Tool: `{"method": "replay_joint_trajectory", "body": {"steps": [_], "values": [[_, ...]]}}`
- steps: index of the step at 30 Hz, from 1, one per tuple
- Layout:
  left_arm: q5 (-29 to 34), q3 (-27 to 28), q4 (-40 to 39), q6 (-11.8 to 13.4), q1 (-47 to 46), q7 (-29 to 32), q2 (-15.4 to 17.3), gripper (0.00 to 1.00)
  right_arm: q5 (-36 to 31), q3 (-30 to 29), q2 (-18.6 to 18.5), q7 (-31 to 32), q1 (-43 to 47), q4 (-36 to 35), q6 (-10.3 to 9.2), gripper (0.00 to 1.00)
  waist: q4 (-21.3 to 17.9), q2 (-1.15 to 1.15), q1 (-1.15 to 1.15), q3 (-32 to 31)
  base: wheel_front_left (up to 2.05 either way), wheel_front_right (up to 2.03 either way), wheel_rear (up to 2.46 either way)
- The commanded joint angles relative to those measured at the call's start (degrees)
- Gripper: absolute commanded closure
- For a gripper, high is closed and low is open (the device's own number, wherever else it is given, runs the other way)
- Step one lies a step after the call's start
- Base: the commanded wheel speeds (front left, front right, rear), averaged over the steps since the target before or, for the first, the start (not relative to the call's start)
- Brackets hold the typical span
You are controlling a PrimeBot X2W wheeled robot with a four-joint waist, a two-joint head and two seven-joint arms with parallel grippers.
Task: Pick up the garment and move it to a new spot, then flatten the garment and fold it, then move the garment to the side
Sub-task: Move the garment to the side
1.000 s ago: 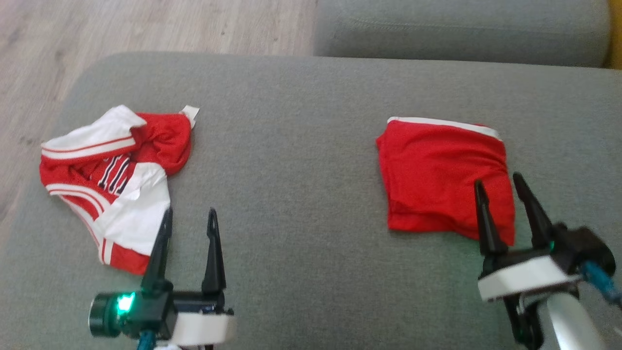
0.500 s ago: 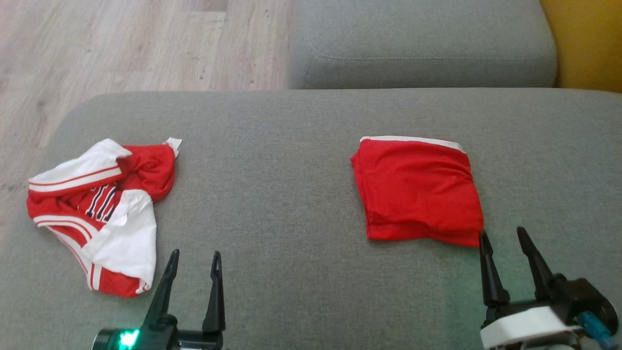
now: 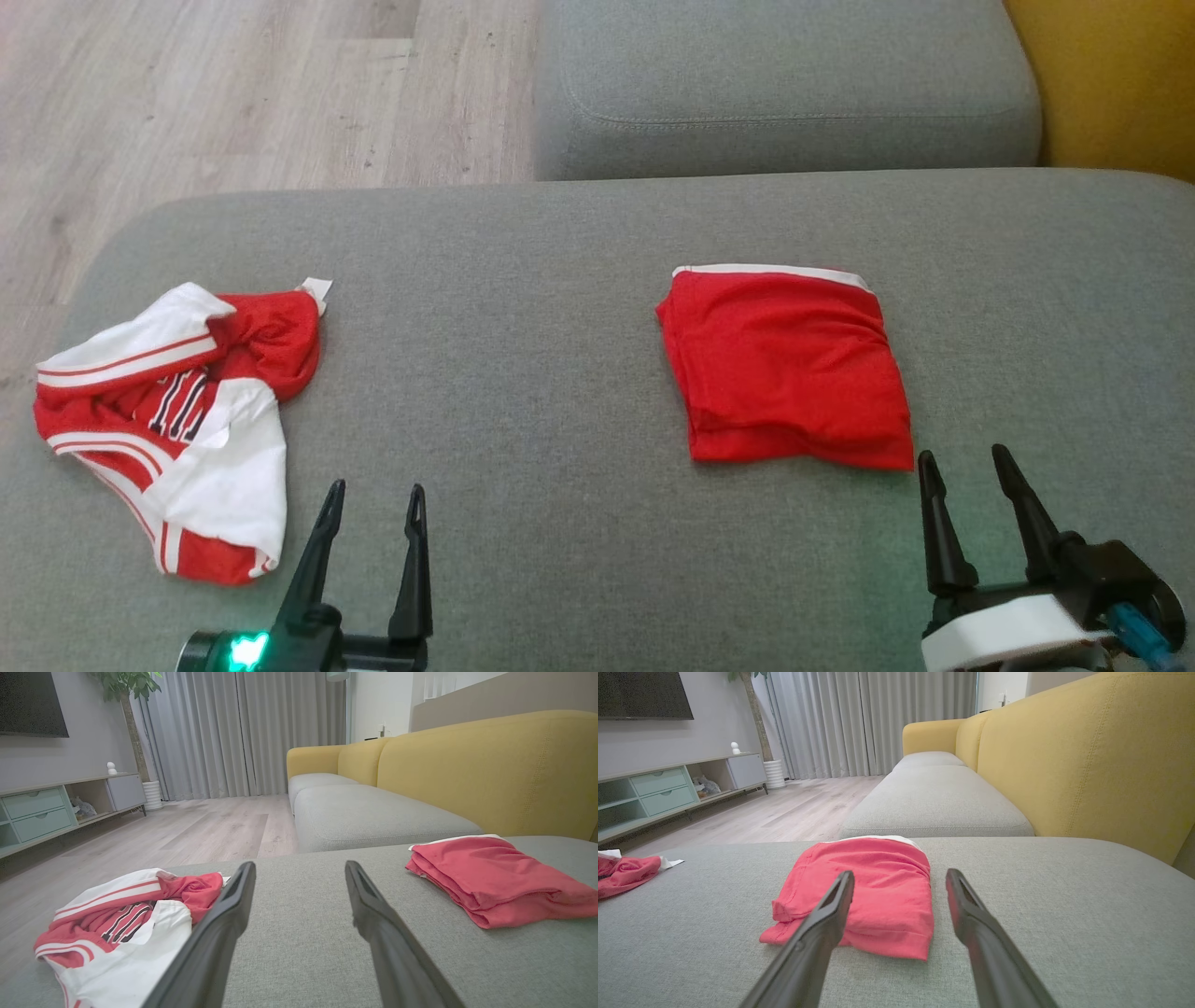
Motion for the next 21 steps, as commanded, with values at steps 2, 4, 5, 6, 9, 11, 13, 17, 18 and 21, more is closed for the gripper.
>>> {"method": "replay_joint_trajectory", "body": {"steps": [2, 4, 5, 6, 9, 11, 13, 17, 18, 21], "values": [[0.29, 2.06, -1.62, 0.09, -2.09, -0.13, -0.03, 0.0, -0.27, 1.72, -0.24, -0.62, -1.33, -1.57, -0.04, 0.0, -0.32, 0.0, 0.0, 0.08, 0.0, 0.0, 0.0], [0.15, 2.22, -1.56, 0.09, -2.2, -0.13, -0.08, 0.0, -0.28, 1.97, -0.23, -0.62, -1.38, -1.54, -0.04, 0.0, -0.56, 0.0, 0.0, 0.13, 0.0, 0.0, 0.0], [-0.18, 2.27, -1.41, -0.09, -2.21, -0.13, -0.12, 0.0, -0.31, 2.09, -0.22, -0.62, -1.4, -1.53, -0.04, 0.0, -0.69, 0.0, 0.0, 0.16, 0.0, 0.0, 0.0], [-0.38, 2.36, -1.36, -0.17, -2.27, -0.13, -0.15, 0.0, -0.29, 2.18, -0.22, -0.62, -1.42, -1.52, -0.04, 0.0, -0.83, 0.0, 0.0, 0.18, 0.0, 0.0, 0.0], [-0.1, 2.52, -1.48, -0.15, -2.48, -0.13, -0.19, 0.0, 0.08, 2.28, -0.21, -0.62, -1.58, -1.49, -0.04, 0.0, -1.13, 0.0, 0.0, 0.26, 0.0, 0.0, 0.0], [-0.04, 2.65, -1.49, -0.19, -2.54, -0.13, -0.21, 0.0, 0.78, 2.17, -0.21, -0.62, -1.68, -1.47, -0.04, 0.0, -1.28, 0.0, 0.0, 0.31, 0.0, 0.0, 0.0], [0.01, 2.75, -1.37, -0.3, -2.55, -0.13, -0.22, 0.0, 0.92, 2.2, -0.2, -0.62, -1.73, -1.44, -0.04, 0.0, -1.35, 0.0, 0.0, 0.35, 0.0, 0.0, 0.0], [0.04, 3.06, -1.2, -0.33, -2.7, -0.13, -0.26, 0.0, 1.05, 2.18, -0.2, -0.62, -1.81, -1.49, -0.04, 0.0, -1.34, 0.0, 0.0, 0.64, 0.0, 0.0, 0.0], [0.02, 3.11, -1.18, -0.36, -2.76, -0.13, -0.27, 0.0, 1.14, 2.19, -0.2, -0.62, -1.85, -1.54, -0.04, 0.0, -1.32, 0.0, 0.0, 0.77, 0.0, 0.0, 0.0], [0.22, 3.08, -1.11, -0.53, -2.91, -0.13, -0.28, 0.0, 1.31, 2.53, -0.2, -0.62, -2.14, -1.45, -0.04, 0.0, -1.27, 0.0, 0.0, 1.34, 0.0, 0.0, 0.0]]}}
